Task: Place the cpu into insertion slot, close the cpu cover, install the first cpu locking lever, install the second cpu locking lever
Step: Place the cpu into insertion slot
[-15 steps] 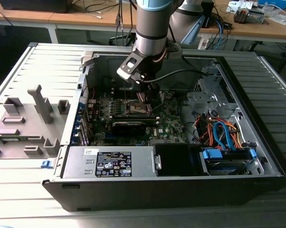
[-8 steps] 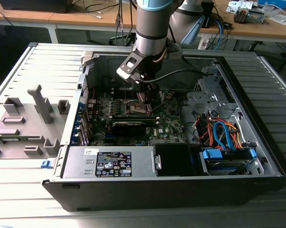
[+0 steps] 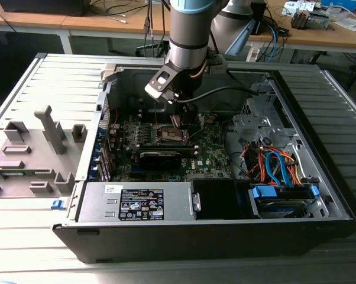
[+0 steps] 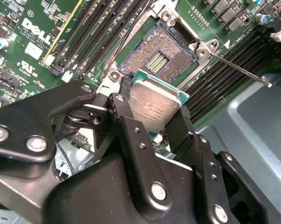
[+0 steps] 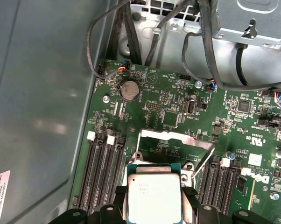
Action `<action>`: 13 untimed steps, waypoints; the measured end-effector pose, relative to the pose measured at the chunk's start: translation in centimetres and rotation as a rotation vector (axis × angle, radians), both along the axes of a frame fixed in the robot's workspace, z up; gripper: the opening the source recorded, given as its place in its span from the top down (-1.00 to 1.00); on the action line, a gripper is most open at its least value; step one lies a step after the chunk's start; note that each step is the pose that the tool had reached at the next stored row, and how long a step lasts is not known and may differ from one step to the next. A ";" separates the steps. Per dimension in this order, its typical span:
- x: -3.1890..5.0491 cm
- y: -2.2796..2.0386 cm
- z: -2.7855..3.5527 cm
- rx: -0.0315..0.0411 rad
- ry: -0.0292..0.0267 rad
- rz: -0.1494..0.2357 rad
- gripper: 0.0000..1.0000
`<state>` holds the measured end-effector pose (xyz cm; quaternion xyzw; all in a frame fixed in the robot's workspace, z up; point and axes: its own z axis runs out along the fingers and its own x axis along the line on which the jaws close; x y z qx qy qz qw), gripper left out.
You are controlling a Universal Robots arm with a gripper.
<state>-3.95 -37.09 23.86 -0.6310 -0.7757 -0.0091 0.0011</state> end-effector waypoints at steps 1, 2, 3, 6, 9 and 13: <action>0.00 0.00 0.00 0.0000 0.0000 -0.001 -0.09; 0.00 0.00 0.00 0.0000 0.0000 -0.003 -0.09; 0.00 0.00 0.00 0.0000 0.0000 -0.005 -0.09; 0.00 0.00 0.00 0.0000 0.0001 -0.011 -0.09; 0.00 0.00 0.00 0.0000 0.0000 -0.016 -0.09; 0.00 0.00 0.00 0.0000 0.0001 -0.023 -0.09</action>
